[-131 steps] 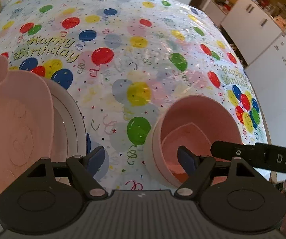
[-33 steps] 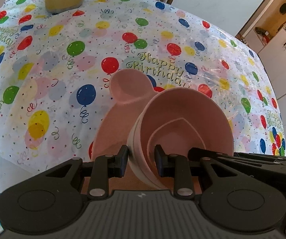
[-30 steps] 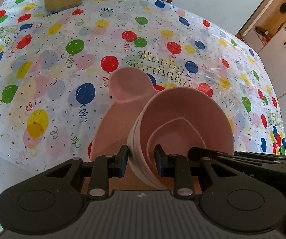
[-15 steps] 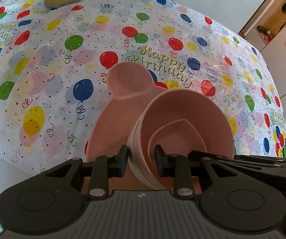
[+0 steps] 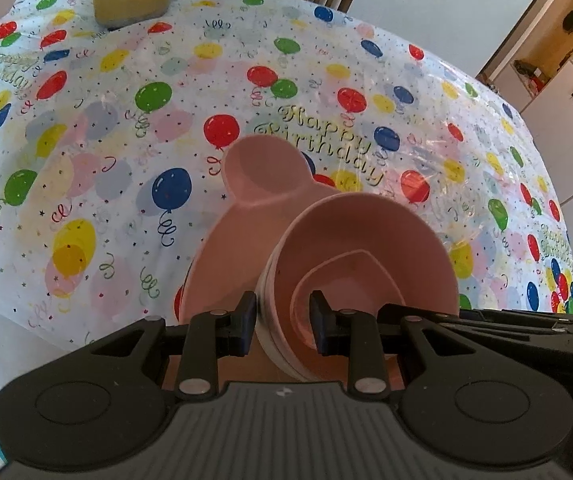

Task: Organize plates and bowls
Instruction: 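Lower the pink bowl into the cream bowl on the stack and open both grippers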

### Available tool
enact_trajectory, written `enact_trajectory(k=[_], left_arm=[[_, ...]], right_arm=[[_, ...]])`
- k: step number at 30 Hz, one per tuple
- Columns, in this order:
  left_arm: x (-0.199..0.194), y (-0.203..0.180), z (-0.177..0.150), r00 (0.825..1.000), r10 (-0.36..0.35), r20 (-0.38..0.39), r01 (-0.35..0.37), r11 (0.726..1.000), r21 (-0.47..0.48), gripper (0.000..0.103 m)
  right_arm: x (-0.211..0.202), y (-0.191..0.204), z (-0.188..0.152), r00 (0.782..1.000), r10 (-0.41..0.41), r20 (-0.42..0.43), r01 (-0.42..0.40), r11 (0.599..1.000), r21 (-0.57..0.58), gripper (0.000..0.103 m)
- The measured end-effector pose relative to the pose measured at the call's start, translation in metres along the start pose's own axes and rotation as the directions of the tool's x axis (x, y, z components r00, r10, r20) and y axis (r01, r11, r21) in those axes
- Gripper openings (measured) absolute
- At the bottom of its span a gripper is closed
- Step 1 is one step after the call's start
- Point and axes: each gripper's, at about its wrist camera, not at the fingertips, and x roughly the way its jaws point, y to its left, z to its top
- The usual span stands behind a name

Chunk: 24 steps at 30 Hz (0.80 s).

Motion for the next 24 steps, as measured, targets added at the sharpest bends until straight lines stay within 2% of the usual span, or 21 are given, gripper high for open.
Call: enact_trajectory(k=[9, 10, 11, 13, 18, 24], left_arm=[[-0.018, 0.000, -0.008, 0.999, -0.019, 0.046, 0.018, 1.000, 0.017, 0.031], [-0.021, -0.001, -0.009, 0.998, -0.023, 0.053, 0.022, 1.000, 0.019, 0.036], [-0.025, -0.001, -0.011, 0.998, -0.027, 0.063, 0.025, 0.999, 0.022, 0.049], [-0.031, -0.002, -0.014, 0.996, -0.021, 0.087, 0.019, 0.999, 0.027, 0.063], [-0.046, -0.003, -0.021, 0.993, -0.026, 0.114, 0.022, 0.999, 0.038, 0.063], [-0.066, -0.007, -0.032, 0.987, -0.011, 0.163, 0.002, 0.999, 0.054, 0.064]], right_arm=[[-0.020, 0.003, -0.006, 0.999, 0.025, 0.042, -0.023, 0.999, -0.042, 0.034], [-0.024, 0.003, -0.007, 0.998, 0.029, 0.050, -0.027, 0.998, -0.051, 0.034], [-0.028, 0.004, -0.007, 0.998, 0.033, 0.058, -0.029, 0.998, -0.058, 0.035], [-0.035, 0.005, -0.009, 0.996, 0.041, 0.075, -0.036, 0.997, -0.073, 0.037], [-0.054, 0.005, -0.014, 0.990, 0.068, 0.122, -0.055, 0.992, -0.110, 0.045], [-0.078, 0.002, -0.024, 0.978, 0.106, 0.180, -0.079, 0.985, -0.152, 0.060]])
